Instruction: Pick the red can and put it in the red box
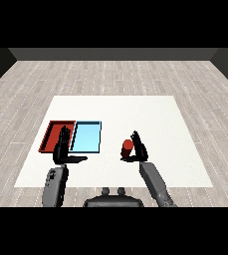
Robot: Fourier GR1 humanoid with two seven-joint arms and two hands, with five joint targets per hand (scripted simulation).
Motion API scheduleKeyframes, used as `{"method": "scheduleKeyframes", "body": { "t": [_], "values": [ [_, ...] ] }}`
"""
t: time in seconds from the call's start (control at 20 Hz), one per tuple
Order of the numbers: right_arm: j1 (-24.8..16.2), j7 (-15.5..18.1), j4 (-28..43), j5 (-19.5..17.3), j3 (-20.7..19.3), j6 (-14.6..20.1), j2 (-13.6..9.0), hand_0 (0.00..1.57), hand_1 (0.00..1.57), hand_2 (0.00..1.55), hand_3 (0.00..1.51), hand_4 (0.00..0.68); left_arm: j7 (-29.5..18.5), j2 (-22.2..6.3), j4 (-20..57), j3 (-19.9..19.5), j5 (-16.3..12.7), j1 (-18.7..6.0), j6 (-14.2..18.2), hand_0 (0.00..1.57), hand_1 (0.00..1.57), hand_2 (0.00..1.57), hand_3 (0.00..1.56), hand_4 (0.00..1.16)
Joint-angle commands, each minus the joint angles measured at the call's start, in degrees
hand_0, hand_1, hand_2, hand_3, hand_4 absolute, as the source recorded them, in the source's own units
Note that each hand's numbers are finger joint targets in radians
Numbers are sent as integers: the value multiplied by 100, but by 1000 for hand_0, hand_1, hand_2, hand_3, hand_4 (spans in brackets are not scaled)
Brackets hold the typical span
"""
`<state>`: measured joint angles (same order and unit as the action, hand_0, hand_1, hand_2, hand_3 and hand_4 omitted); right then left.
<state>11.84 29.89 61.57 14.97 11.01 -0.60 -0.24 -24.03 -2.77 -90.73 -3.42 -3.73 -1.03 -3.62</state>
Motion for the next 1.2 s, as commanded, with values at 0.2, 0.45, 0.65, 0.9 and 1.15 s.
{"method": "scheduleKeyframes", "body": {
  "t": [0.2, 0.45, 0.65, 0.9, 1.15],
  "values": [
    [435, 440, -703, 450, 329, 7, 23, 0, 0, 0, 0, 0, 129, 21, -217, 48, 16, 125, 42, 0, 0, 0, 0, 0],
    [421, 248, -504, 606, 427, 59, 24, 0, 0, 0, 0, 0, -238, -76, 163, -94, -54, 81, -146, 0, 0, 0, 0, 0],
    [408, -44, -265, 566, 535, 143, 23, 0, 0, 0, 0, 0, 152, -45, -309, -35, -75, 148, -29, 0, 0, 0, 0, 0],
    [459, -446, 33, 297, 228, 150, -2, 0, 0, 0, 0, 0, -52, 61, -65, 15, -20, 62, -1, 0, 0, 0, 0, 0],
    [1039, -293, -846, 564, 724, 1002, 23, 0, 0, 0, 0, 0, 0, 81, -324, 161, 115, 264, 11, 0, 0, 0, 0, 0]
  ]
}}
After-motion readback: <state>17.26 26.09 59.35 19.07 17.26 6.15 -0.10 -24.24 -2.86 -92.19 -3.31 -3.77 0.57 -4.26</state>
